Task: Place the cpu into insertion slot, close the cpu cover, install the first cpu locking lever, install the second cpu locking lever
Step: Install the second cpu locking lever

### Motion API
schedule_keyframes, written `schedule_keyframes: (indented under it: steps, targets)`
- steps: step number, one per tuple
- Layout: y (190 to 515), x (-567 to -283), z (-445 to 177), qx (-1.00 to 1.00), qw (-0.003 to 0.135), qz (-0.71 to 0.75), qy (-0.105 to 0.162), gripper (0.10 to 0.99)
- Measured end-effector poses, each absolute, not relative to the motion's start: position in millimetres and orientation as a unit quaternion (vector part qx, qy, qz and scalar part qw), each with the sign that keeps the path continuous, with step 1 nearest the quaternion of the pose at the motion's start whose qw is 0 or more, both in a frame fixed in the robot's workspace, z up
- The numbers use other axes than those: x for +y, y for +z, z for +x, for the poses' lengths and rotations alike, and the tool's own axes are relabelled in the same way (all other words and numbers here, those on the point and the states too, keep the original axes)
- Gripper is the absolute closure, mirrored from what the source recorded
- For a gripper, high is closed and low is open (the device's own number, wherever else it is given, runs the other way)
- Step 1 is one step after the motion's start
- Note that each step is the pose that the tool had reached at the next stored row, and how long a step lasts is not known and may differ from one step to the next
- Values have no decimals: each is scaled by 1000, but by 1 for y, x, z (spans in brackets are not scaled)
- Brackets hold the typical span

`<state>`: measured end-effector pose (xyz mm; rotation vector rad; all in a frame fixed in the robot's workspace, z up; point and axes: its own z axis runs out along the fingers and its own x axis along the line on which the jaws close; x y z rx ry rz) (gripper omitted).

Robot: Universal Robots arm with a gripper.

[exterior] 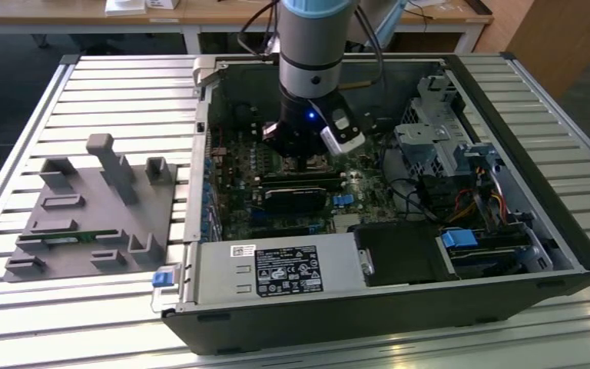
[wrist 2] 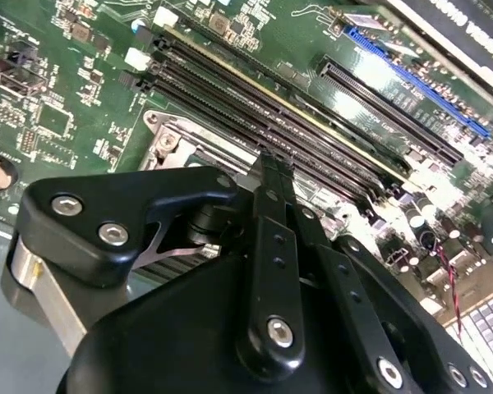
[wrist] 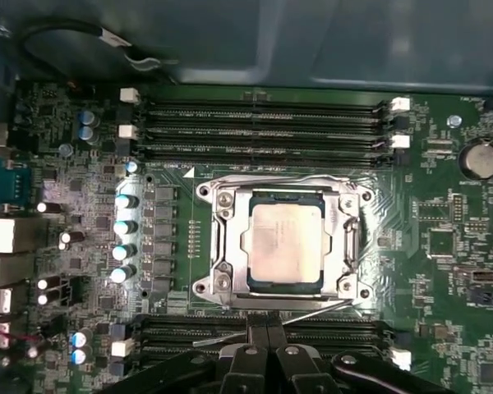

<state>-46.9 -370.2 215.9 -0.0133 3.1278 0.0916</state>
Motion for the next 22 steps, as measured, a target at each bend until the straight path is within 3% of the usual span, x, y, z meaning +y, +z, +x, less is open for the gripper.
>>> schedule_keyframes:
  steps: [9, 15, 22]
  targets:
    - [212, -376, -49, 999, 6, -4, 39, 980]
    - [212, -382, -54, 997, 6, -4, 76, 980]
    - [211, -390, -58, 996, 6, -4, 90, 980]
